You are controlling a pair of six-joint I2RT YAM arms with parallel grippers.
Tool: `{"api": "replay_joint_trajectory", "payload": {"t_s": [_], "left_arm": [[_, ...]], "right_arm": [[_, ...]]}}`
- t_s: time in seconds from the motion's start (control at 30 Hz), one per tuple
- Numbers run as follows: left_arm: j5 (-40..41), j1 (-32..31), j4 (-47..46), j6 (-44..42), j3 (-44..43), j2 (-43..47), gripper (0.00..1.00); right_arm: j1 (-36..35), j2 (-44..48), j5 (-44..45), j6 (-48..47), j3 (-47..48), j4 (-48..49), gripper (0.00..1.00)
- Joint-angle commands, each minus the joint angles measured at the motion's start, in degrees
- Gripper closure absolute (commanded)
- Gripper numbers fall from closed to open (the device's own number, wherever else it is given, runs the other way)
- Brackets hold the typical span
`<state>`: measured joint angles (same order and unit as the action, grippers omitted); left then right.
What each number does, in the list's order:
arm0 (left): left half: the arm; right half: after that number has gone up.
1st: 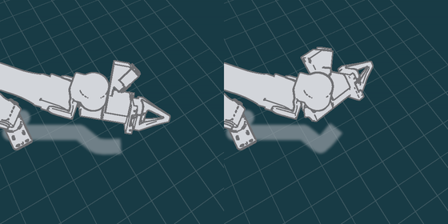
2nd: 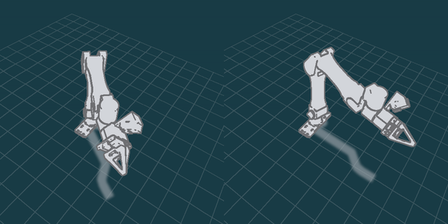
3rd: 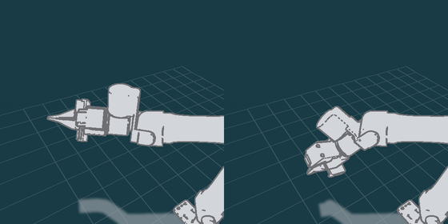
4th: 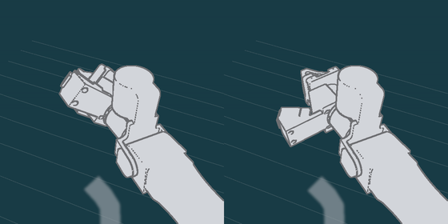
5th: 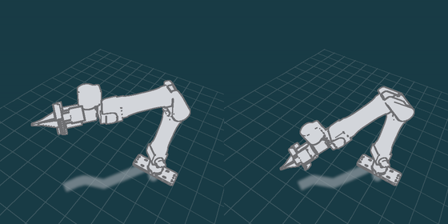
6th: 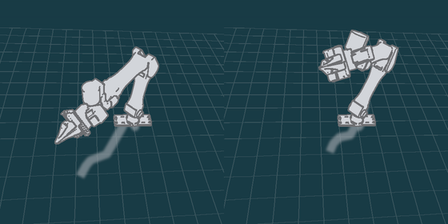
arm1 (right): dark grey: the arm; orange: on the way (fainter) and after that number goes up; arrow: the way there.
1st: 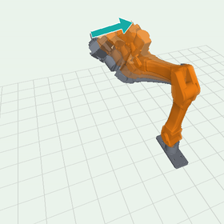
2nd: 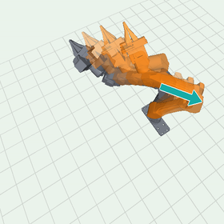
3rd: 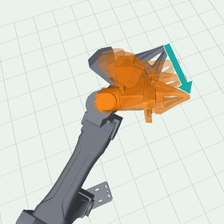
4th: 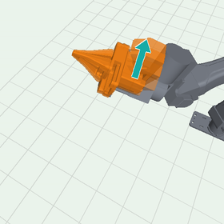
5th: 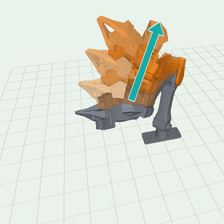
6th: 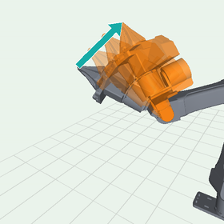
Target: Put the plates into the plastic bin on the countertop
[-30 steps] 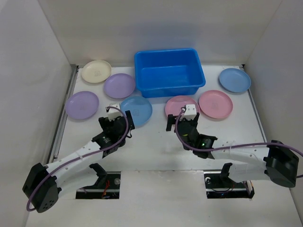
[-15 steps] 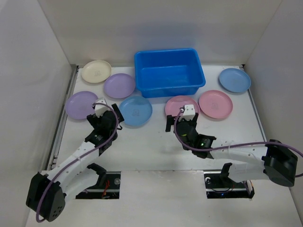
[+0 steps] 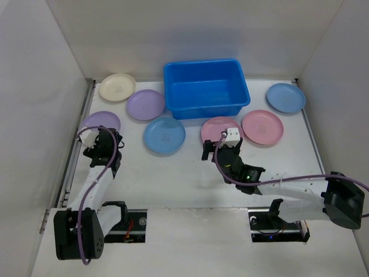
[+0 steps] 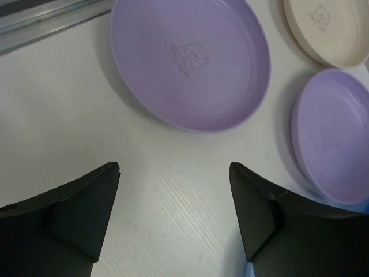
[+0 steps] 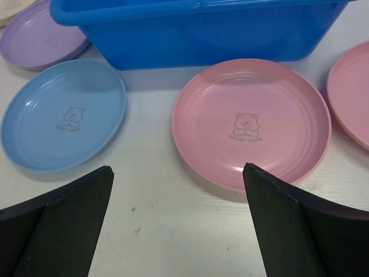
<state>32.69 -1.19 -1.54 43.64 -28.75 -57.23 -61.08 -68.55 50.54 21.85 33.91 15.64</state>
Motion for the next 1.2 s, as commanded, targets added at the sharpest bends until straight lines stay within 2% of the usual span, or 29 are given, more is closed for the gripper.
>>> {"api": "replay_joint_trajectory", "payload": {"t_s": [0.0,0.1,0.4,0.87,1.17], "left_arm": [[-7.01,4.39,-1.62,9.69,-0.26,-1.91,0.26],[-11.40,7.47,-3.11,14.18,1.94,-3.06,0.27],[-18.79,13.80,-12.34,20.43,8.01,-7.10,0.27],[-23.54,17.93,-28.95,28.87,11.26,-19.13,0.28],[-25.04,20.66,-30.10,32.03,10.03,-25.46,0.38]], "right_arm": [[0.30,1.23,-0.62,0.30,-0.42,3.70,0.00],[0.30,1.41,-0.62,0.39,-0.51,3.79,0.00],[0.39,1.32,-0.62,0.57,-0.60,3.79,0.00],[1.71,3.25,-3.43,0.92,-2.53,5.89,0.00],[1.80,2.99,-3.52,0.92,-2.53,5.89,0.00]]}}
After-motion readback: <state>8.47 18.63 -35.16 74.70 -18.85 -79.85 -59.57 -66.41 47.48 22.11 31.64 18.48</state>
